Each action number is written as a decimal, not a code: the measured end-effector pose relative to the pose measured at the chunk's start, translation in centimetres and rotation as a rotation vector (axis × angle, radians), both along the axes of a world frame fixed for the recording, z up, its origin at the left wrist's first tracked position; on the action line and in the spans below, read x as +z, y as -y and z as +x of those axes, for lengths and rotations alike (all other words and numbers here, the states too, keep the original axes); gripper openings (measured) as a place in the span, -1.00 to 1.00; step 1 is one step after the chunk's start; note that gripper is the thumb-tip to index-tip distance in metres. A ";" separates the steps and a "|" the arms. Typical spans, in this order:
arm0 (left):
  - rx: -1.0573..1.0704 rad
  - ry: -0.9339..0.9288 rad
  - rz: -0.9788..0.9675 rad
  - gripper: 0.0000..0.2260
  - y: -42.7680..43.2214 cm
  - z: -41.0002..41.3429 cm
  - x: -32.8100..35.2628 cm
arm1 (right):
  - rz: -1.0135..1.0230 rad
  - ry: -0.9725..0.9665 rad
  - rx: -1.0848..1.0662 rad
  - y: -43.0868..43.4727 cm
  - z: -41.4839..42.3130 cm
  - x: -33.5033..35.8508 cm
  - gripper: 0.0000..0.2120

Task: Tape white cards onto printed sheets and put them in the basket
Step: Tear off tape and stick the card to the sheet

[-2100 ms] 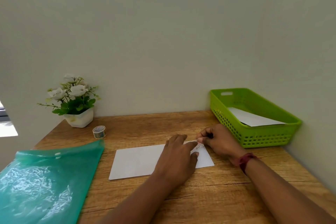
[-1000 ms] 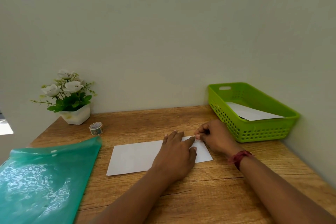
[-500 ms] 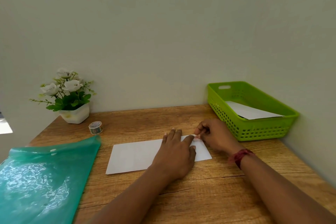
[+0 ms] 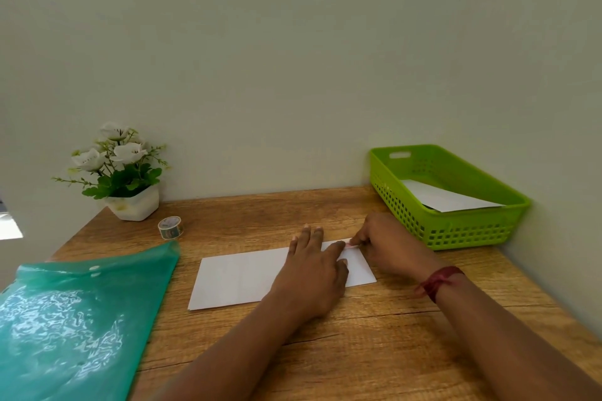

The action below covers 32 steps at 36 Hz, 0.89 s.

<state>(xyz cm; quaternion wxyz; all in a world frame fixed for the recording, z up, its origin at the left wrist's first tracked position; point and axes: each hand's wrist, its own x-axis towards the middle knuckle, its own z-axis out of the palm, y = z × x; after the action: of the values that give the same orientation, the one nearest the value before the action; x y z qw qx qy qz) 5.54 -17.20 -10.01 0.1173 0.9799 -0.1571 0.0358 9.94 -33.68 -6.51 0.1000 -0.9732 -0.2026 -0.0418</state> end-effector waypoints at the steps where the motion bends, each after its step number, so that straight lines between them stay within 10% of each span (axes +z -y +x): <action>1: -0.002 0.000 -0.013 -0.55 0.0 0.0 0.0 | 0.011 -0.005 0.001 0.1 0.0 0.1 -0.71; 32: -0.048 0.094 -0.194 -0.68 0.2 -0.3 0.8 | -0.025 0.072 0.014 0.0 -1.4 0.2 -0.74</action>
<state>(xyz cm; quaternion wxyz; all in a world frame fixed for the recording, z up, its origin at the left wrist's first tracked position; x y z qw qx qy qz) 5.21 -17.44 -9.25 0.2048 0.9573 -0.1815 0.0937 8.50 -33.64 -6.34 0.0809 -0.9708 -0.2135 -0.0734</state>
